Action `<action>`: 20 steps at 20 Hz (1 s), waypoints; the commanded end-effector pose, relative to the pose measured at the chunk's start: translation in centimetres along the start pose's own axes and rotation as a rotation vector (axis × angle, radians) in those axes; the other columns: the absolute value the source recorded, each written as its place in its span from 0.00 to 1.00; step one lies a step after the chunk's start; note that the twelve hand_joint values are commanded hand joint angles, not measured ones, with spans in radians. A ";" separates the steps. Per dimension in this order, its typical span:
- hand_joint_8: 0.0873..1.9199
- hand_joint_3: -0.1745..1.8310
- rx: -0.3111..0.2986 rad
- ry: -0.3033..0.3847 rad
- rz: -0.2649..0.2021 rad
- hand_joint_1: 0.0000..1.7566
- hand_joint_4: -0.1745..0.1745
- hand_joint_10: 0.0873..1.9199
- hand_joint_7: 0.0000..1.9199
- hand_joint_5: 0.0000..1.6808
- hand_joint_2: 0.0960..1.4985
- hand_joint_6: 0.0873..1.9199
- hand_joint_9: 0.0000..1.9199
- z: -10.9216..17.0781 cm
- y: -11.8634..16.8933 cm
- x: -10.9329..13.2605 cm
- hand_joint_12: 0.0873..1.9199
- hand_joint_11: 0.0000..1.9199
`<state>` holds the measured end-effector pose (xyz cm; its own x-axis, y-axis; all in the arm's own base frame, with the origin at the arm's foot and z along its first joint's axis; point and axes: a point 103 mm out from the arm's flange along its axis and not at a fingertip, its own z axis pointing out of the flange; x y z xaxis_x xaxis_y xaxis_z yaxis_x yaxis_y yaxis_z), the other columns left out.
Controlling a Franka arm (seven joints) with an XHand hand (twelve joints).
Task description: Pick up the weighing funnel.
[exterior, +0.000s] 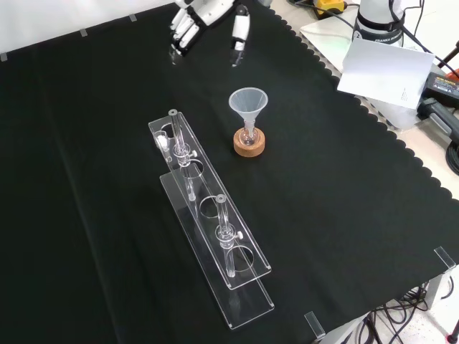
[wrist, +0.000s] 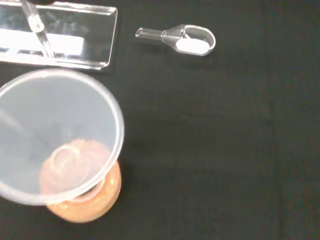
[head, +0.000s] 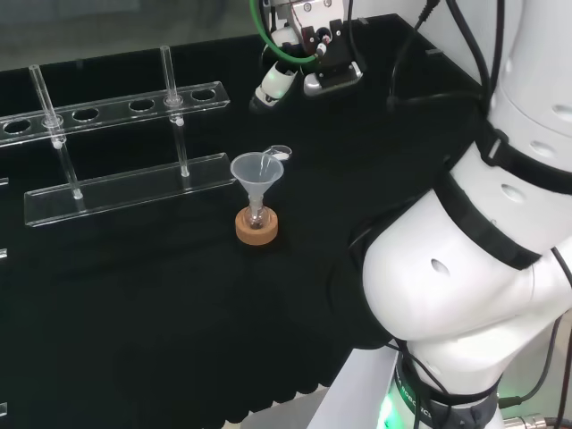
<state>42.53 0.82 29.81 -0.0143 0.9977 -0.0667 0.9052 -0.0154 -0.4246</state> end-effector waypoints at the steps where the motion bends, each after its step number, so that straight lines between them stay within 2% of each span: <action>1: 0.32 0.00 -0.035 0.009 -0.024 0.40 0.37 0.31 0.10 0.23 0.58 0.00 0.23 0.1 5.4 -4.0 0.69 0.16; 11: 0.32 0.00 -0.040 0.038 -0.069 0.48 0.39 0.29 0.15 0.29 0.58 0.00 0.27 3.6 11.3 -5.7 0.67 0.19; 20: 0.32 0.00 -0.019 0.043 -0.091 0.49 0.39 0.28 0.18 0.32 0.58 0.00 0.28 6.4 15.0 -6.2 0.67 0.20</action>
<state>51.13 -4.96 20.42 -0.0499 0.9987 0.0043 0.9018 0.0469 -0.4296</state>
